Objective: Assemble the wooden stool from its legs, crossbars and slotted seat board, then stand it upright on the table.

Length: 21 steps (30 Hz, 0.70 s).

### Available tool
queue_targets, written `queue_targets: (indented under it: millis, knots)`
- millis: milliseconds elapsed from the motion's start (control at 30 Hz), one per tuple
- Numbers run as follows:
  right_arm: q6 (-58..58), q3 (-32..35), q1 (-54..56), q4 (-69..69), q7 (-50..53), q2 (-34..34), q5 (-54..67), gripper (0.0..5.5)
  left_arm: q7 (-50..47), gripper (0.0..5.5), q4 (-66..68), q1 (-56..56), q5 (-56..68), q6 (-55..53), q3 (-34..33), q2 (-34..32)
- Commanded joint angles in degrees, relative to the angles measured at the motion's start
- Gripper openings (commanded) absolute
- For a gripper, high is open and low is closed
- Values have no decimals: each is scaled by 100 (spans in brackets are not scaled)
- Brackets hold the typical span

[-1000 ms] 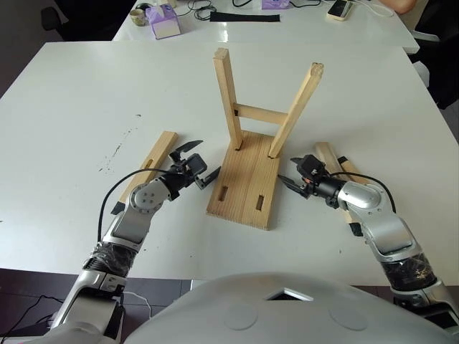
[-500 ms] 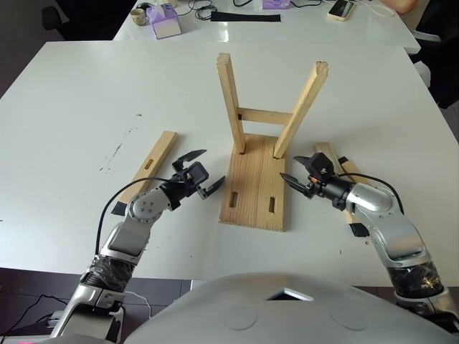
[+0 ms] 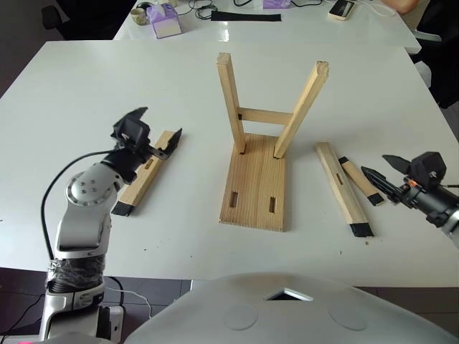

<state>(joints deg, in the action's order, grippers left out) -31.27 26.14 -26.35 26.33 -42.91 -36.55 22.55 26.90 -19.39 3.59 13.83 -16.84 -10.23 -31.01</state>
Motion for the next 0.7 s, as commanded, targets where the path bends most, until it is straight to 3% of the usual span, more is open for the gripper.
queue_targets:
  millis: [33, 167, 467, 633, 700]
  knots:
    - [329, -11, -164, -554, -280, -119, -69, 289, -203, 470, -287, 43, 179, -571, 48, 202]
    - [589, -180, -92, -951, -339, -114, -180, 239, -338, 431, -302, 95, 56, -757, 181, 302]
    - [850, -428, -87, -1207, -264, -34, -305, 237, -353, 428, -155, -138, -32, -877, 347, 293]
    - [1093, -687, -56, -1268, -195, -26, -516, 305, -395, 425, -180, -103, -123, -888, 497, 365]
    - [1170, -767, -38, -1328, -190, -22, -563, 308, -393, 425, -167, -114, -155, -887, 531, 369]
